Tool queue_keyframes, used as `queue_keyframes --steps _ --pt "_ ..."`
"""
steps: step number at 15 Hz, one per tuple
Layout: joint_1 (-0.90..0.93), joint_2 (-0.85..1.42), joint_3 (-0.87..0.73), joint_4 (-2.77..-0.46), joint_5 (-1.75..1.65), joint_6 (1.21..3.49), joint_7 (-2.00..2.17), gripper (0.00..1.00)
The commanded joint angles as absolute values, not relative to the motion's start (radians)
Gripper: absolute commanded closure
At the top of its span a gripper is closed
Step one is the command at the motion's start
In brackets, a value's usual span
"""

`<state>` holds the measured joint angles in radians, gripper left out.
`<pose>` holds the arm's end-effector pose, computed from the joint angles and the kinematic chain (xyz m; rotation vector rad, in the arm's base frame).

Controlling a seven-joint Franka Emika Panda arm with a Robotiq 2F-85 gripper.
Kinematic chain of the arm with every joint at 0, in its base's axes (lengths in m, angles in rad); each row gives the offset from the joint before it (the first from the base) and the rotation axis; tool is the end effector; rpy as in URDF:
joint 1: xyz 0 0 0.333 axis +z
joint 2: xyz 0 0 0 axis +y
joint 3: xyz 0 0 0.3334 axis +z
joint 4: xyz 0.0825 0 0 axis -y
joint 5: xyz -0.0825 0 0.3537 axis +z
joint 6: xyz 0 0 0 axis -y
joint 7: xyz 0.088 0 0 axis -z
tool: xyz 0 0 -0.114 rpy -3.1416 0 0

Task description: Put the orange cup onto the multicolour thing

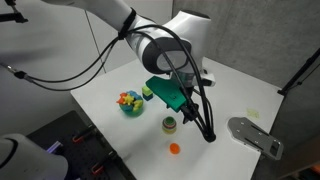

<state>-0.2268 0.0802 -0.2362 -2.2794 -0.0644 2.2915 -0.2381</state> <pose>0.4440 -0.2229 0.3474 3.0872 -0.2797 -0.1315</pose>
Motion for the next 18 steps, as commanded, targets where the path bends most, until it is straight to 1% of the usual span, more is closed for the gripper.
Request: queue_keyframes --steps 1,7,14,18 --pt "-0.239 0.103 -0.233 -2.27 -0.044 2.283 -0.262 0.0" --pt "-0.287 0.27 -0.236 -2.277 -0.01 2.493 -0.288 0.0" --pt "-0.367 0.515 -0.173 -2.244 0.03 2.73 -0.328 0.0" --pt "-0.386 0.621 -0.133 -2.209 0.009 2.818 -0.309 0.0"
